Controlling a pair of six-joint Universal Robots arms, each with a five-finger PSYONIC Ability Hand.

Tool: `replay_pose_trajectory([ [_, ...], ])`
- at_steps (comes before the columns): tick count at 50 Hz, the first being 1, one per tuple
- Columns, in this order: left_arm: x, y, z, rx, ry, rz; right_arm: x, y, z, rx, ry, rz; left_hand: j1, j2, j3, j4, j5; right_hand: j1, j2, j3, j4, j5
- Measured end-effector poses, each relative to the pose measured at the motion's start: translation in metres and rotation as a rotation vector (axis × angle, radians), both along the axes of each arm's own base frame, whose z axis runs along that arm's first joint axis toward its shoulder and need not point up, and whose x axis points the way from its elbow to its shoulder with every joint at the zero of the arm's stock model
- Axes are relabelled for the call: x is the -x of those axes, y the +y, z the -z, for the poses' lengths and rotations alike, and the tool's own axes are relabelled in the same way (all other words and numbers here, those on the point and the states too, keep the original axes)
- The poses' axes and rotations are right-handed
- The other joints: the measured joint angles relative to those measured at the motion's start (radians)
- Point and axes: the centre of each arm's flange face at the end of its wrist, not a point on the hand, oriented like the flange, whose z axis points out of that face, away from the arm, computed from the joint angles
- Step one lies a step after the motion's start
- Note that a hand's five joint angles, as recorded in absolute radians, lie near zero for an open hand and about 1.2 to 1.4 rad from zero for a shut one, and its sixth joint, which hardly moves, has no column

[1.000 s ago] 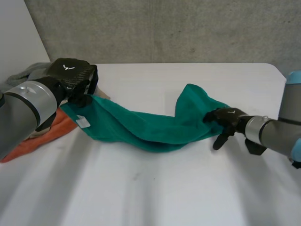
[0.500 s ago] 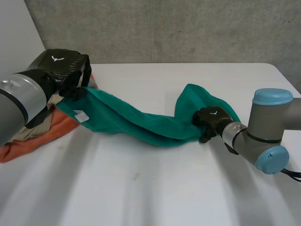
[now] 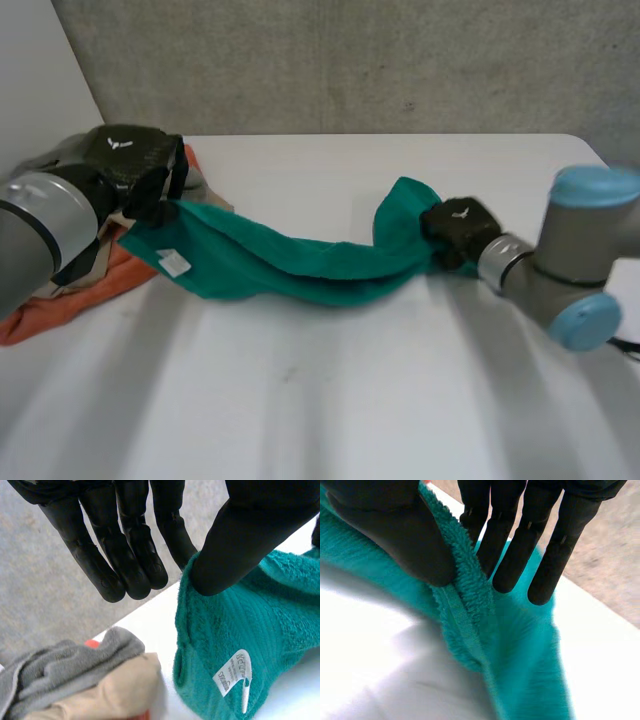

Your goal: Fold the laundry.

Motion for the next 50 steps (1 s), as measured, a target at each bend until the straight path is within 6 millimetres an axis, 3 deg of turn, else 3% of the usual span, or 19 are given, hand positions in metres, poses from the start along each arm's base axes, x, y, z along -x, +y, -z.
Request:
replay_pose_trajectory([
  [2, -0.001, 0.0, 0.007, -0.021, -0.012, -0.002, 0.019, 0.003, -0.032, 0.042, 0.099, 0.001, 0.0, 0.0, 0.0, 0.0, 0.0, 0.0, 0.0, 0.0, 0.0, 0.025],
  [8, 0.001, -0.007, 0.039, -0.108, -0.093, 0.014, 0.052, 0.032, -0.075, 0.019, 0.363, -0.075, 0.0, 0.0, 0.0, 0.0, 0.0, 0.0, 0.0, 0.004, 0.0, 0.031],
  [14, 0.008, -0.02, 0.071, -0.202, -0.194, 0.031, 0.063, 0.056, -0.081, -0.086, 0.507, -0.182, 0.0, 0.0, 0.0, 0.0, 0.0, 0.0, 0.0, 0.005, 0.001, 0.033],
  [18, 0.019, -0.039, 0.071, -0.19, -0.22, 0.025, 0.055, 0.042, -0.073, -0.046, 0.501, -0.181, 0.0, 0.0, 0.0, 0.0, 0.0, 0.0, 0.0, 0.005, 0.001, 0.033],
  [23, 0.033, -0.068, 0.025, -0.012, -0.154, -0.004, 0.04, -0.005, -0.082, 0.15, 0.401, -0.068, 0.0, 0.0, 0.001, 0.0, 0.0, 0.0, 0.0, 0.005, 0.001, 0.033],
  [26, 0.039, -0.077, -0.022, 0.147, -0.072, -0.019, 0.034, -0.033, -0.106, 0.305, 0.292, 0.015, 0.0, 0.001, 0.001, 0.001, 0.0, 0.0, 0.0, 0.005, 0.001, 0.033],
  [28, 0.041, -0.078, -0.07, 0.311, 0.024, -0.031, 0.028, -0.05, -0.138, 0.445, 0.16, 0.067, 0.0, 0.001, 0.001, 0.001, 0.0, 0.0, 0.0, 0.005, 0.001, 0.034],
  [31, 0.04, -0.071, -0.111, 0.456, 0.119, -0.036, 0.024, -0.057, -0.17, 0.567, 0.031, 0.085, 0.0, 0.001, 0.001, 0.001, 0.0, 0.0, 0.0, 0.005, 0.001, 0.035],
  [32, 0.038, -0.064, -0.138, 0.555, 0.188, -0.035, 0.022, -0.056, -0.196, 0.652, -0.06, 0.083, 0.0, 0.001, 0.001, 0.001, 0.0, 0.0, 0.0, 0.005, 0.001, 0.034],
  [34, 0.034, -0.052, -0.167, 0.661, 0.267, -0.031, 0.022, -0.05, -0.227, 0.751, -0.162, 0.069, 0.0, 0.001, 0.001, 0.001, 0.0, 0.0, 0.0, 0.005, 0.001, 0.035],
  [36, 0.03, -0.041, -0.187, 0.74, 0.33, -0.024, 0.025, -0.043, -0.253, 0.832, -0.238, 0.054, 0.0, 0.001, 0.001, 0.001, 0.0, 0.0, 0.0, 0.005, 0.001, 0.035],
  [38, 0.027, -0.035, -0.193, 0.77, 0.363, -0.02, 0.031, -0.038, -0.267, 0.873, -0.277, 0.039, 0.0, 0.001, 0.001, 0.001, 0.005, 0.0, 0.0, 0.005, 0.001, 0.036],
  [41, 0.025, -0.033, -0.186, 0.754, 0.369, -0.022, 0.036, -0.035, -0.27, 0.877, -0.285, 0.017, 0.0, 0.001, 0.001, 0.001, 0.005, 0.0, 0.0, 0.005, 0.001, 0.037],
  [45, 0.023, -0.041, -0.151, 0.652, 0.328, -0.035, 0.041, -0.034, -0.248, 0.788, -0.242, -0.026, 0.0, 0.001, 0.001, 0.001, 0.005, 0.0, 0.0, 0.005, 0.001, 0.038],
  [50, 0.019, -0.055, -0.074, 0.428, 0.228, -0.066, 0.041, -0.03, -0.182, 0.567, -0.133, -0.102, 0.0, 0.002, 0.003, 0.003, 0.005, 0.0, 0.0, 0.005, 0.001, 0.038],
])
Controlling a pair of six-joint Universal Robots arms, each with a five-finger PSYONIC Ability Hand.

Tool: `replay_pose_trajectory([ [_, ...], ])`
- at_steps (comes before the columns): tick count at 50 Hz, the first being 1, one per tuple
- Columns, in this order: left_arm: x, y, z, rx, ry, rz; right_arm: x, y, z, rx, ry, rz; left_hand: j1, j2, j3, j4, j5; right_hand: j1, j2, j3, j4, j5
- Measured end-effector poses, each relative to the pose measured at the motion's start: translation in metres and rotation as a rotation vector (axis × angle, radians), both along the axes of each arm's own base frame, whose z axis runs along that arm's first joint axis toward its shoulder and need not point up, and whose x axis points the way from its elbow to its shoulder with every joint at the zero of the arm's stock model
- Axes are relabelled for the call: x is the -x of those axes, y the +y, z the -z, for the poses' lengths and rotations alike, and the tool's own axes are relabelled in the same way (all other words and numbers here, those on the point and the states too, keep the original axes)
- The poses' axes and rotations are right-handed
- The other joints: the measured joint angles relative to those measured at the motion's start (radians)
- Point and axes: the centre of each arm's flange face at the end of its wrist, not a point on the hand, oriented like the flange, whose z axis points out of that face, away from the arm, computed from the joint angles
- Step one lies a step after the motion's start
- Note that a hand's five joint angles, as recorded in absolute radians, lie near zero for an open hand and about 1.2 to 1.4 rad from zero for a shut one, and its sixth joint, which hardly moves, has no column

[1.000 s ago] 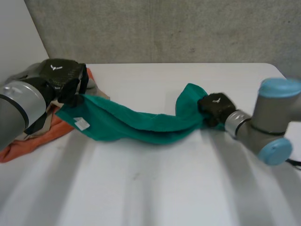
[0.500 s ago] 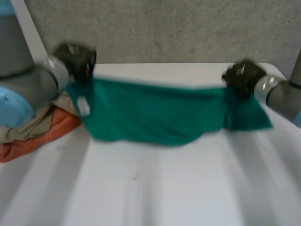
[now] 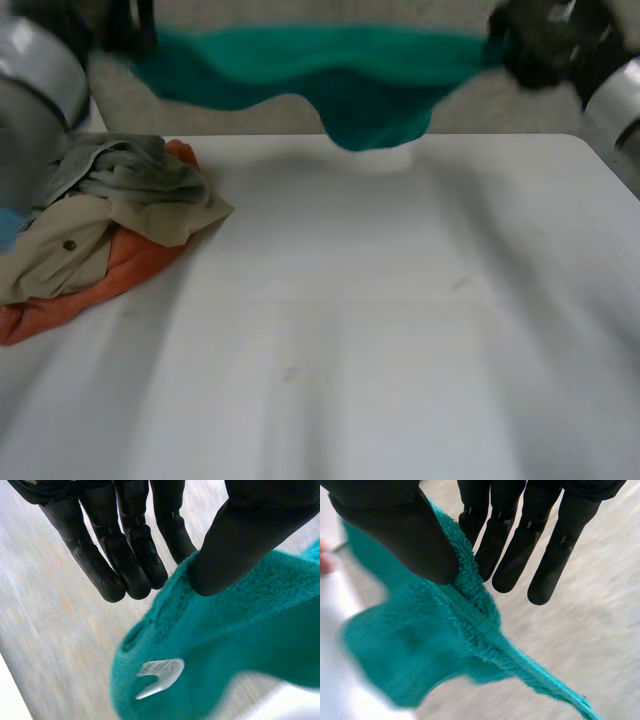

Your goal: Fold the laundry.

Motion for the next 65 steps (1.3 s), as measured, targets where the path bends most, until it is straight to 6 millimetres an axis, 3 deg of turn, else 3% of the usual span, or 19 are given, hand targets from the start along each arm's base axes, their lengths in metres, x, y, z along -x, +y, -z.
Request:
replay_pose_trajectory([
  [8, -0.008, -0.007, 0.114, -0.311, -0.113, -0.018, -0.003, 0.022, 0.112, -0.286, 0.207, -0.048, 0.0, 0.001, 0.0, 0.001, 0.0, 0.0, 0.0, 0.001, 0.0, 0.0],
  [11, -0.01, -0.006, 0.146, -0.398, -0.147, -0.014, -0.002, 0.032, 0.15, -0.385, 0.278, -0.054, 0.0, 0.001, 0.0, 0.001, 0.0, 0.0, 0.0, 0.001, 0.0, 0.0],
  [14, -0.011, -0.005, 0.166, -0.459, -0.175, -0.009, -0.001, 0.042, 0.181, -0.479, 0.332, -0.056, 0.0, 0.001, 0.0, 0.001, 0.0, 0.0, 0.0, 0.001, 0.0, 0.0],
  [17, -0.014, -0.006, 0.168, -0.476, -0.181, -0.01, -0.001, 0.046, 0.194, -0.526, 0.349, -0.054, 0.0, 0.001, 0.0, 0.001, 0.0, -0.006, -0.017, -0.025, -0.031, -0.031],
  [18, -0.015, -0.006, 0.166, -0.475, -0.18, -0.011, -0.001, 0.047, 0.199, -0.551, 0.349, -0.05, 0.0, 0.001, 0.0, 0.001, 0.0, -0.068, -0.136, -0.147, -0.154, -0.156],
  [21, -0.018, -0.005, 0.156, -0.463, -0.173, -0.013, 0.0, 0.046, 0.201, -0.581, 0.327, -0.032, 0.0, 0.001, 0.0, 0.001, 0.0, -0.329, -0.435, -0.439, -0.44, -0.455],
  [27, -0.021, 0.0, 0.138, -0.433, -0.155, -0.007, 0.009, 0.039, 0.183, -0.618, 0.226, 0.045, 0.0, 0.001, 0.0, 0.001, 0.0, -0.533, -0.652, -0.665, -0.676, -0.698],
  [35, -0.021, 0.004, 0.135, -0.43, -0.146, 0.003, 0.036, 0.027, 0.155, -0.675, 0.089, 0.174, 0.0, 0.001, 0.0, 0.001, 0.0, -0.566, -0.68, -0.69, -0.708, -0.735],
  [42, -0.021, 0.003, 0.135, -0.431, -0.145, 0.006, 0.045, 0.02, 0.169, -0.651, 0.225, 0.177, 0.0, 0.001, 0.0, 0.001, 0.0, -0.549, -0.657, -0.671, -0.678, -0.68],
  [50, -0.021, 0.002, 0.135, -0.43, -0.145, 0.011, 0.039, 0.013, 0.191, -0.546, 0.419, 0.106, 0.0, 0.001, 0.0, 0.001, 0.0, -0.468, -0.569, -0.584, -0.592, -0.591],
  [65, -0.02, 0.001, 0.136, -0.43, -0.15, 0.013, 0.024, -0.003, 0.2, -0.454, 0.439, 0.062, 0.0, 0.001, 0.0, 0.001, 0.0, -0.434, -0.546, -0.547, -0.556, -0.555],
])
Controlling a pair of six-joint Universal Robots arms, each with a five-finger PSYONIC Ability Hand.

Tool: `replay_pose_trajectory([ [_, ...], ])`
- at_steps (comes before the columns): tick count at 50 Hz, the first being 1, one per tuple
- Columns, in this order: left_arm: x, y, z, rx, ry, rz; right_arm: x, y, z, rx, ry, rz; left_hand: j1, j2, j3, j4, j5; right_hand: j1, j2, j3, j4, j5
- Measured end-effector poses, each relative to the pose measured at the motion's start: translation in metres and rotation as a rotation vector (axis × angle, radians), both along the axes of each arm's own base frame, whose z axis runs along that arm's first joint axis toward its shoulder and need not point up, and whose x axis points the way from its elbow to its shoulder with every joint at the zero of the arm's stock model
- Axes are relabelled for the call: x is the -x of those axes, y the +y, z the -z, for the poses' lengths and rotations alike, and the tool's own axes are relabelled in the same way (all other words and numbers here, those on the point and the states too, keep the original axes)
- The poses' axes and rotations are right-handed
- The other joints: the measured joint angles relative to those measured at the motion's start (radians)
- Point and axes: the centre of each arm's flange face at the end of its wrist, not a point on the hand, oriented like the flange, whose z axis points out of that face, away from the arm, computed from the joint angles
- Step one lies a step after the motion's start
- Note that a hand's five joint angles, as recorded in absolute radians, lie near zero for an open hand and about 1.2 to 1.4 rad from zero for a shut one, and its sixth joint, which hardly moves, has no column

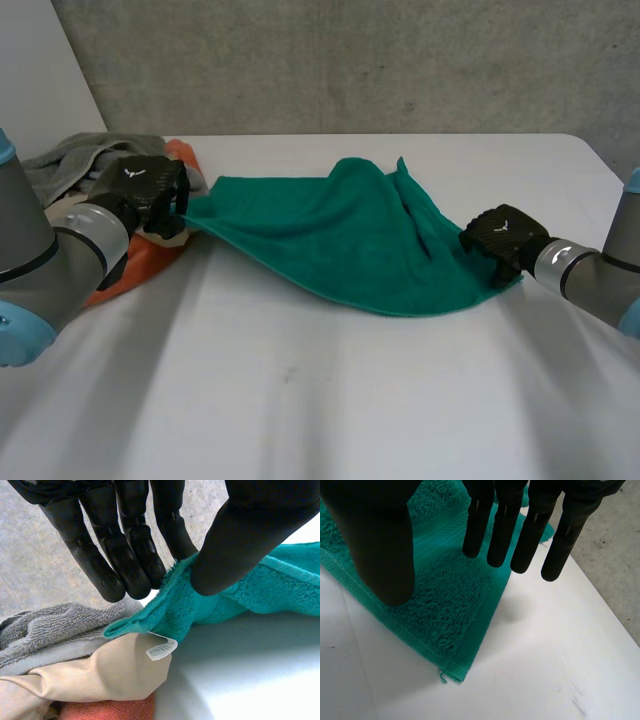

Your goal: Fold the laundry.

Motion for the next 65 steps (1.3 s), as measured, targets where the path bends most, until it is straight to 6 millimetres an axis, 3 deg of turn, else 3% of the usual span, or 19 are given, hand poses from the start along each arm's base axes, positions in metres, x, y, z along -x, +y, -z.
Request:
replay_pose_trajectory([
  [8, 0.001, 0.001, 0.001, -0.004, -0.002, 0.005, 0.0, 0.0, 0.004, -0.008, 0.016, 0.01, 0.0, 0.0, 0.0, 0.0, 0.0, 0.0, 0.0, -0.001, -0.001, -0.002],
  [20, 0.003, 0.002, 0.001, -0.004, -0.002, 0.012, 0.007, 0.006, -0.013, -0.01, 0.015, 0.029, 0.0, 0.0, 0.0, 0.0, 0.0, -0.003, -0.002, -0.002, -0.002, -0.021],
  [36, 0.003, 0.002, 0.0, -0.002, 0.0, 0.01, 0.005, 0.001, 0.009, -0.006, 0.079, -0.003, 0.0, 0.0, 0.0, 0.0, 0.0, 0.0, 0.0, -0.001, 0.0, -0.015],
  [49, 0.001, 0.001, -0.001, -0.001, 0.002, 0.005, -0.006, -0.009, 0.008, 0.05, 0.048, -0.007, 0.0, 0.0, 0.0, 0.0, 0.0, 0.034, 0.028, 0.031, 0.029, 0.022],
  [56, 0.0, 0.001, -0.001, -0.003, 0.003, 0.002, -0.013, -0.014, 0.013, 0.067, 0.039, -0.016, 0.0, 0.0, 0.0, 0.0, 0.0, 0.141, 0.142, 0.129, 0.131, 0.116],
  [59, 0.0, 0.001, 0.0, -0.004, 0.003, 0.001, -0.016, -0.018, 0.012, 0.08, 0.027, -0.007, 0.0, 0.0, 0.0, 0.0, 0.0, 0.36, 0.371, 0.353, 0.355, 0.341],
  [61, 0.0, 0.001, 0.0, -0.005, 0.002, 0.0, -0.017, -0.021, 0.008, 0.093, 0.011, 0.005, 0.0, 0.0, 0.0, 0.0, 0.0, 0.492, 0.524, 0.503, 0.509, 0.494],
  [65, -0.002, 0.001, -0.001, -0.009, -0.001, -0.002, -0.017, -0.027, -0.005, 0.119, -0.028, 0.032, 0.0, 0.0, 0.0, 0.0, 0.0, 0.492, 0.547, 0.542, 0.554, 0.509],
])
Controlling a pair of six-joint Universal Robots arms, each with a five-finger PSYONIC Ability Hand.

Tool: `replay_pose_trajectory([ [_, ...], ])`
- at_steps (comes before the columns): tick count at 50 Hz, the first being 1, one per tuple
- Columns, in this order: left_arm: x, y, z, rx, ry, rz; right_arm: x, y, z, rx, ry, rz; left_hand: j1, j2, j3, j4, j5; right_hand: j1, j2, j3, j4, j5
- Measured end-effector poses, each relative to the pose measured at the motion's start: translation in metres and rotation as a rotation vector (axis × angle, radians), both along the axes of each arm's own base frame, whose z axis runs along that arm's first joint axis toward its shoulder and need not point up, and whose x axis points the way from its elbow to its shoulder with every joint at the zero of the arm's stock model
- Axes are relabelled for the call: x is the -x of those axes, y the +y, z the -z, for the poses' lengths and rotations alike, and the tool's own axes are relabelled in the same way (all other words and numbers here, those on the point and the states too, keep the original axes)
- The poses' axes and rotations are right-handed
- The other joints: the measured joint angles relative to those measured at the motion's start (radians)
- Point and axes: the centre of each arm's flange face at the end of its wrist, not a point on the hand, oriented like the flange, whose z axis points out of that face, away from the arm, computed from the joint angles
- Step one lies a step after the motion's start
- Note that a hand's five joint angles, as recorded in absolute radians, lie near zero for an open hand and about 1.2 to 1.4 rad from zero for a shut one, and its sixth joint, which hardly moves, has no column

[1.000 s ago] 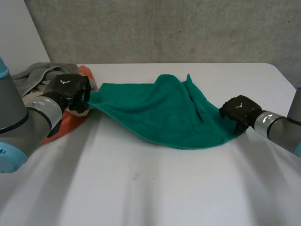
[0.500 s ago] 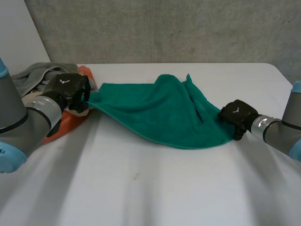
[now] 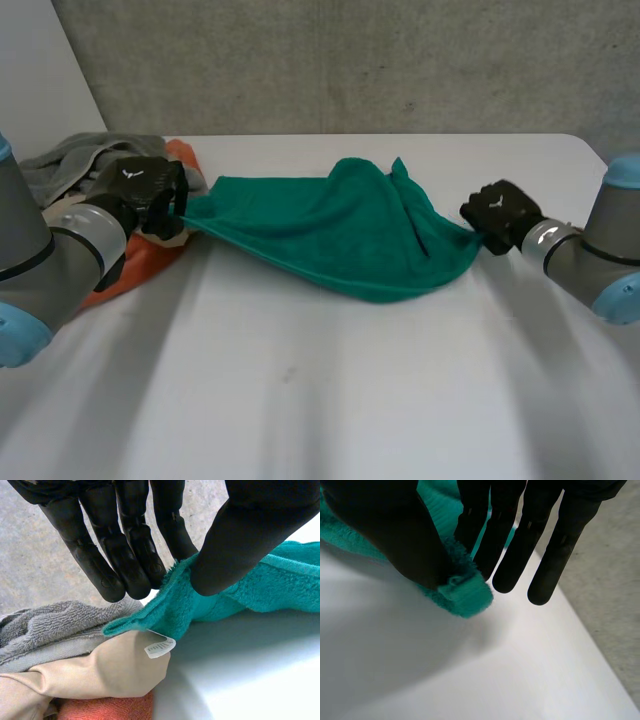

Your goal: Fold the laundry.

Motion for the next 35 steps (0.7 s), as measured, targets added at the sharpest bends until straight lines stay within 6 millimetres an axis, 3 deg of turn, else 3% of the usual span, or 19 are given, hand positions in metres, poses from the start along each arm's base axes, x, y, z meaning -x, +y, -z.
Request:
replay_pose_trajectory([
  [4, -0.001, 0.002, -0.002, -0.01, -0.005, -0.002, 0.006, -0.002, -0.017, 0.017, -0.031, 0.027, 0.0, 0.0, 0.0, 0.0, 0.0, 0.0, 0.0, 0.0, 0.001, 0.0],
  [9, -0.005, 0.015, -0.006, -0.055, -0.044, 0.003, 0.029, 0.011, -0.039, -0.026, 0.025, 0.073, 0.0, 0.0, 0.0, 0.0, 0.0, 0.0, 0.0, 0.0, 0.001, 0.0],
  [12, -0.009, 0.029, -0.006, -0.112, -0.099, 0.011, 0.05, 0.031, -0.047, -0.105, 0.137, 0.104, 0.0, 0.0, 0.0, 0.0, 0.0, 0.0, 0.0, 0.0, 0.001, 0.0],
  [18, -0.023, 0.068, 0.001, -0.299, -0.276, 0.04, 0.096, 0.093, -0.062, -0.356, 0.422, 0.122, 0.0, 0.0, 0.0, 0.0, 0.0, 0.0, 0.0, 0.004, 0.001, 0.004],
  [23, -0.03, 0.092, 0.011, -0.43, -0.397, 0.071, 0.111, 0.119, -0.068, -0.421, 0.522, 0.111, 0.0, 0.0, 0.0, 0.0, 0.0, 0.0, 0.0, 0.004, 0.002, 0.005],
  [28, -0.025, 0.089, 0.018, -0.431, -0.438, 0.102, 0.111, 0.114, -0.064, -0.379, 0.52, 0.126, 0.0, 0.0, 0.0, 0.0, 0.0, 0.0, 0.0, 0.004, 0.002, 0.004],
  [35, 0.007, 0.039, 0.011, -0.252, -0.417, 0.115, 0.086, 0.079, -0.06, -0.264, 0.434, 0.143, 0.0, 0.0, 0.0, 0.0, 0.008, 0.0, 0.0, 0.004, 0.002, 0.019],
])
